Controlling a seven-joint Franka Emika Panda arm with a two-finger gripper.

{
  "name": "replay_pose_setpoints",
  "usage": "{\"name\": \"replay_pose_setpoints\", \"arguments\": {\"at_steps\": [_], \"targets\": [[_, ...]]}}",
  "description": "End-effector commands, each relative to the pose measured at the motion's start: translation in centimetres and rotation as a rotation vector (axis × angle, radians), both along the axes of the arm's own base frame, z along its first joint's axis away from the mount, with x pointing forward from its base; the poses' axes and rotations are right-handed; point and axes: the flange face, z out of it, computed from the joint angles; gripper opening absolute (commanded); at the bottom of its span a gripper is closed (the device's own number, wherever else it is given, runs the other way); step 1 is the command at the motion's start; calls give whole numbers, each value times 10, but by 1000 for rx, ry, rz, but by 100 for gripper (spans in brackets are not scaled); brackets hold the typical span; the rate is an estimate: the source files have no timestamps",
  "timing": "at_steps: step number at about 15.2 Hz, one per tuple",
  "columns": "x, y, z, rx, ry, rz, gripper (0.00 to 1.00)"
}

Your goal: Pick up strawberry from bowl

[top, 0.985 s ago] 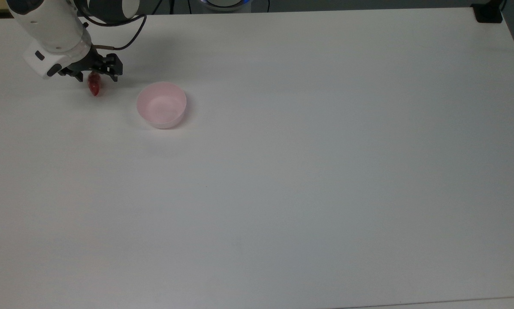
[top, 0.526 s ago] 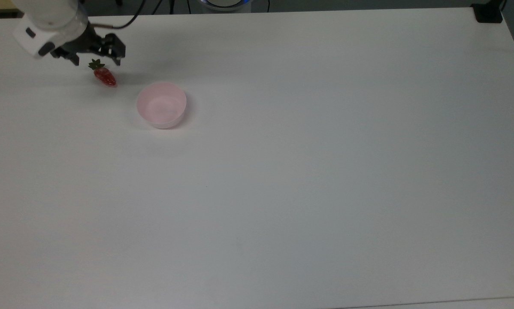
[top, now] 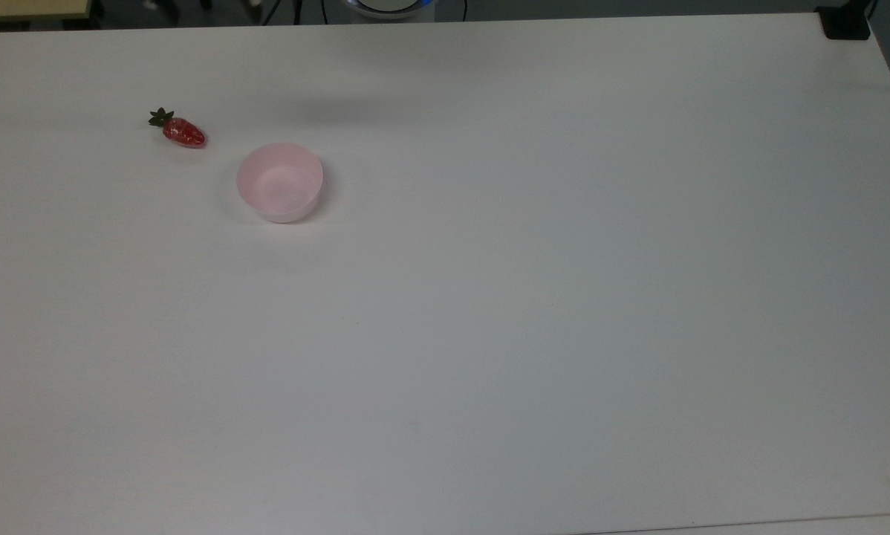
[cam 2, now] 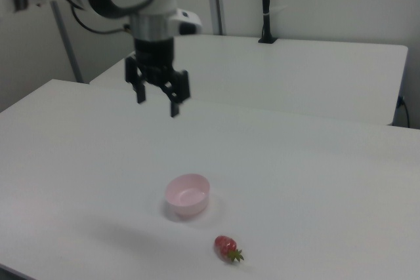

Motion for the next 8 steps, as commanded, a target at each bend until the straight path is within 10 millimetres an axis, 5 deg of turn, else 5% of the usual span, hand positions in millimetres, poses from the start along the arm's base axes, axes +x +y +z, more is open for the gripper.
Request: {"name": "replay_pose_setpoints", "arguments": {"at_steps": [1, 4, 8], "targets": [[-11, 68, 41, -5, -14, -89, 100], [-12, 98, 48, -13, -26, -87, 100], [7, 100, 46, -71, -128, 2, 100]]}}
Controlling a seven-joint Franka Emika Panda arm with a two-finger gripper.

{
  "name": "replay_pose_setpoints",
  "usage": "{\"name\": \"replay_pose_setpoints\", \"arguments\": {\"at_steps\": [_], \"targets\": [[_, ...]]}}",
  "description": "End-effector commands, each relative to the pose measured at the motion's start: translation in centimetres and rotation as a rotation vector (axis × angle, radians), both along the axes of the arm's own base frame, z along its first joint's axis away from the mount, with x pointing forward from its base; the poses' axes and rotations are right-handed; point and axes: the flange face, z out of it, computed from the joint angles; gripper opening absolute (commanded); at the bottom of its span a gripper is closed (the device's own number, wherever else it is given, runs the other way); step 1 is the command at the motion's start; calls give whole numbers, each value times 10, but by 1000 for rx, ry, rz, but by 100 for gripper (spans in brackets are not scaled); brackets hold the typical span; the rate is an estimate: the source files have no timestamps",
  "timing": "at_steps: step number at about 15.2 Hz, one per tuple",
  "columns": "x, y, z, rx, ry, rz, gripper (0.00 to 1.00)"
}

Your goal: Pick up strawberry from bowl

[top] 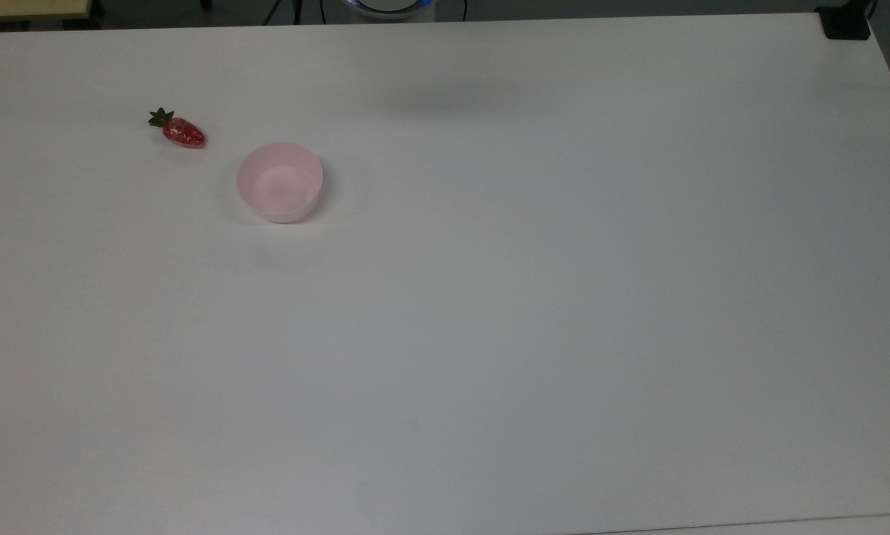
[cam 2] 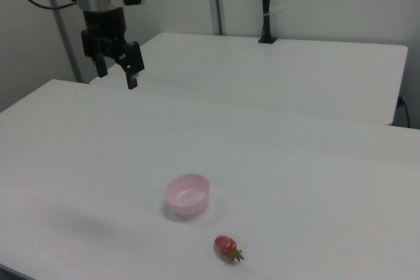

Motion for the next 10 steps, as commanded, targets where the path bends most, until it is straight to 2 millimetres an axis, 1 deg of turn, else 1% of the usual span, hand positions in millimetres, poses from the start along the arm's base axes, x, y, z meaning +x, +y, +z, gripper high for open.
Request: {"name": "replay_pose_setpoints", "arguments": {"at_steps": [1, 4, 6, 7, 8, 10], "targets": [[18, -8, -2, -50, -106, 42, 100], [24, -8, -3, -57, -133, 39, 100], [26, 1, -5, -60, -129, 54, 100], [28, 6, -10, -65, -119, 63, 100], [30, 8, -15, -70, -106, 56, 100], [29, 11, -16, -72, -103, 50, 100]]}}
